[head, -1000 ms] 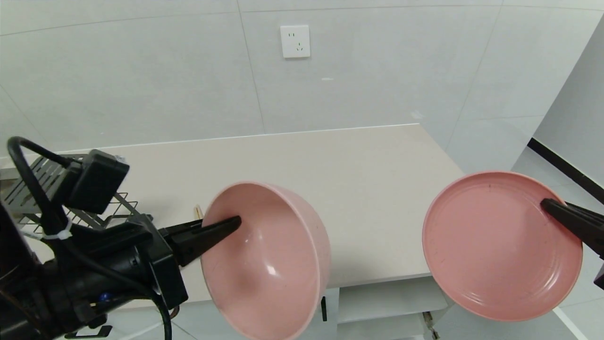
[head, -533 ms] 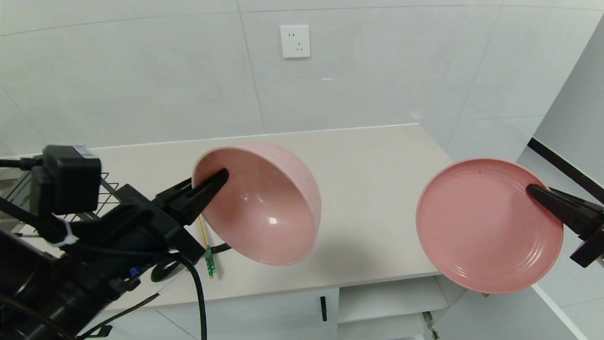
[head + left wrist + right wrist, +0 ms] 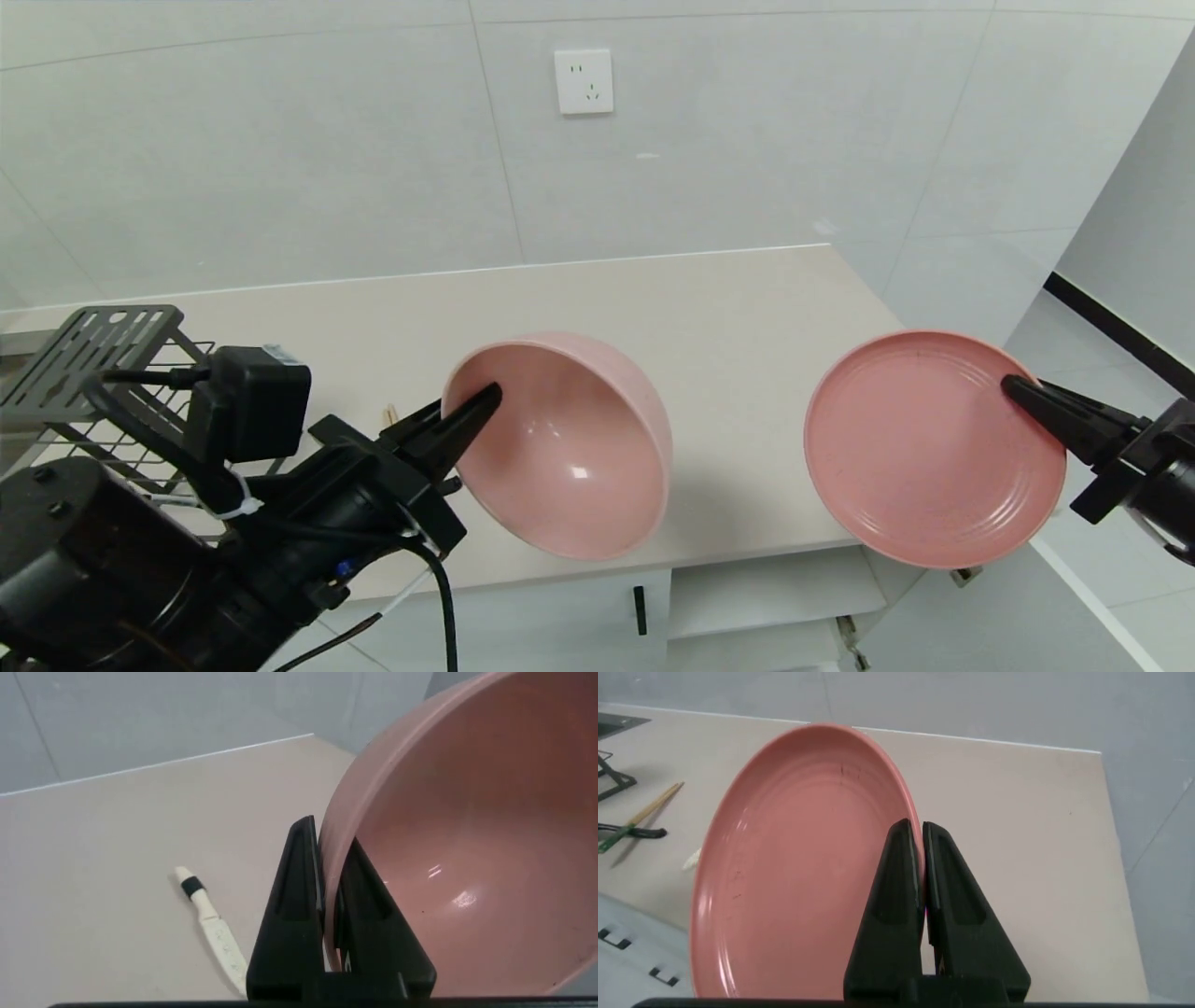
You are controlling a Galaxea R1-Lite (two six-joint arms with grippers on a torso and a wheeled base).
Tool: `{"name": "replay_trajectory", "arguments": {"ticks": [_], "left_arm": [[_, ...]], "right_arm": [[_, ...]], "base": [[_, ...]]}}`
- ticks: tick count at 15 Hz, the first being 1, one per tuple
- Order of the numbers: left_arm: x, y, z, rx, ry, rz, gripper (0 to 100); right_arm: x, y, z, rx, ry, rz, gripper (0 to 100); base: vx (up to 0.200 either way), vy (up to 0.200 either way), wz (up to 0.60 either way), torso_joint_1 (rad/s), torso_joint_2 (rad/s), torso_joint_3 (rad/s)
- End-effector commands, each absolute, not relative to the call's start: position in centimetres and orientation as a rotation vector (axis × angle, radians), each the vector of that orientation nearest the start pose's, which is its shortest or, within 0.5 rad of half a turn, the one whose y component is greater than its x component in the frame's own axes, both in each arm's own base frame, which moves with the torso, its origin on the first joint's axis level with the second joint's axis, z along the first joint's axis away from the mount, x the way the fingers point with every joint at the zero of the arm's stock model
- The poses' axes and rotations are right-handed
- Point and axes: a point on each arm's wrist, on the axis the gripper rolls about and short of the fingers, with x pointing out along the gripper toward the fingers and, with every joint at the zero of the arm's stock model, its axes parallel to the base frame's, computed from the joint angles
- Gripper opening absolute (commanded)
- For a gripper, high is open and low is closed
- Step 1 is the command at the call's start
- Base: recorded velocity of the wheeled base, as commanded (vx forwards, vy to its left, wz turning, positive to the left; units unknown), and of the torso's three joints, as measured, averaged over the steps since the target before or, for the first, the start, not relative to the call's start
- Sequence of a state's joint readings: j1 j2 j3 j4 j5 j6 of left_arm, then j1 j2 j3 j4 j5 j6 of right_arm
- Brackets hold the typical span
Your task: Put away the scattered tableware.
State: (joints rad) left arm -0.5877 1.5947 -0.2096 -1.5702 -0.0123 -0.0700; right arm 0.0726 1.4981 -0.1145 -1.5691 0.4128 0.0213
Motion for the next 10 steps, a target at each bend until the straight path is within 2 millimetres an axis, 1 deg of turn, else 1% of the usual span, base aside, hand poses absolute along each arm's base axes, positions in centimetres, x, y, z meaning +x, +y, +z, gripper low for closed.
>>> {"name": "replay_trajectory", "arguments": {"ticks": [1, 3, 5, 7, 10], "left_arm": [[17.5, -11.8, 16.0, -0.123, -0.156, -0.595, 0], [18.1, -12.1, 15.4, -0.118, -0.125, -0.530, 0], [18.7, -12.3, 14.1, -0.103, -0.073, -0.469, 0], [18.5, -12.2, 14.4, -0.097, -0.087, -0.470, 0], [17.9, -11.8, 14.5, -0.095, -0.091, -0.467, 0]], "right_arm": [[18.0, 2.2, 16.1, -0.012, -0.187, 0.488, 0], [17.4, 2.2, 16.8, -0.018, -0.224, 0.490, 0], [16.7, 2.2, 17.0, -0.028, -0.241, 0.489, 0], [16.1, 2.1, 16.5, -0.049, -0.226, 0.486, 0], [15.8, 2.1, 16.2, -0.053, -0.215, 0.486, 0]], "base": [[0.000, 0.000, 0.00, 0.000, 0.00, 0.000], [0.000, 0.000, 0.00, 0.000, 0.00, 0.000], [-0.200, 0.000, 0.00, -0.002, 0.00, 0.005], [-0.200, 0.000, 0.00, 0.012, 0.00, 0.002], [-0.200, 0.000, 0.00, 0.011, 0.00, -0.002]]}}
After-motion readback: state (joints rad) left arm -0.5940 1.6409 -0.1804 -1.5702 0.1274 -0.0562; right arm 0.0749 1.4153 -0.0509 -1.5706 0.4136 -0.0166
